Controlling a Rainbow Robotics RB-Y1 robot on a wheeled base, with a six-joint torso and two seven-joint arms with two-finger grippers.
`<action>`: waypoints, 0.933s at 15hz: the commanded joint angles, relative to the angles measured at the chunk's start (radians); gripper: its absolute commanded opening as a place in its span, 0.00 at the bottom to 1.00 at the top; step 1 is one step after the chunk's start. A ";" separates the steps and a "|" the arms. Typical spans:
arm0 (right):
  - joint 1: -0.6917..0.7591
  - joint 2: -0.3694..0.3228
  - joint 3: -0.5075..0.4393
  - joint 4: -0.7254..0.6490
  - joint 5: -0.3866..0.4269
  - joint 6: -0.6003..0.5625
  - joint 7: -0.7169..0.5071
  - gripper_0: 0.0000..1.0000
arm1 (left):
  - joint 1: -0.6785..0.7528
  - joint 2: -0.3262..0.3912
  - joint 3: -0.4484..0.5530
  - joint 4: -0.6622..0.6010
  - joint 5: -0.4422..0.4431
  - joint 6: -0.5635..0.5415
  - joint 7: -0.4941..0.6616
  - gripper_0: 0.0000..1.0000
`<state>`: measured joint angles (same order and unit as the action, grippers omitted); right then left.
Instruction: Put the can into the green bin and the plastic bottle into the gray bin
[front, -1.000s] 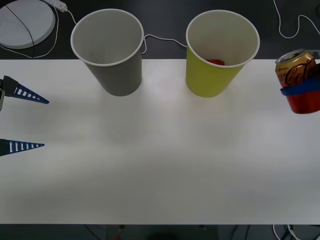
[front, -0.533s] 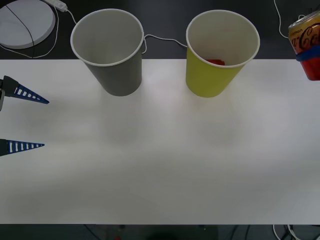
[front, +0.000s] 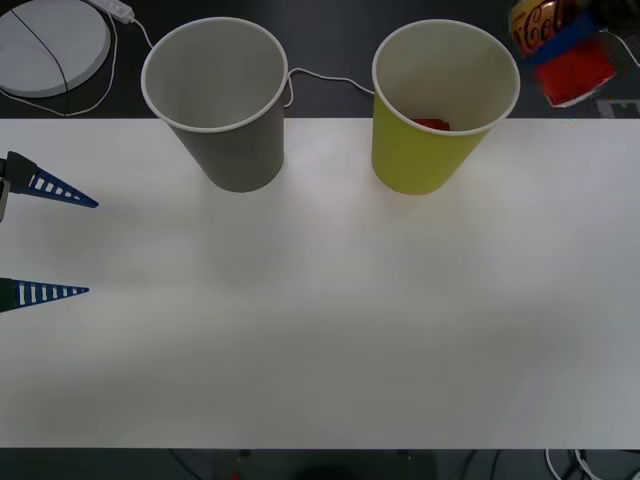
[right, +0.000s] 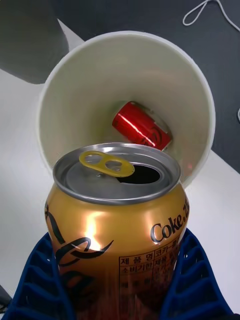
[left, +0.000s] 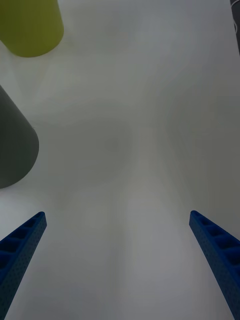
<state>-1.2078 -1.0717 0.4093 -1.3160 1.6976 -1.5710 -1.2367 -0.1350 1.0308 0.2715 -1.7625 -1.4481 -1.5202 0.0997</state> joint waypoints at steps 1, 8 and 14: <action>-0.032 0.093 0.002 0.046 0.099 0.008 0.000 0.00 | 0.000 0.000 0.000 0.000 0.000 0.000 0.000 1.00; -0.156 0.262 0.091 0.201 0.208 0.060 0.011 0.07 | 0.000 0.000 0.000 0.000 0.000 0.000 0.000 1.00; -0.160 0.259 0.092 0.202 0.220 0.039 0.059 0.91 | 0.000 0.000 0.000 0.000 0.000 0.000 0.000 1.00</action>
<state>-1.3683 -0.8104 0.5015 -1.1122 1.9163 -1.5278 -1.1798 -0.1350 1.0308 0.2715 -1.7625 -1.4481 -1.5202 0.0997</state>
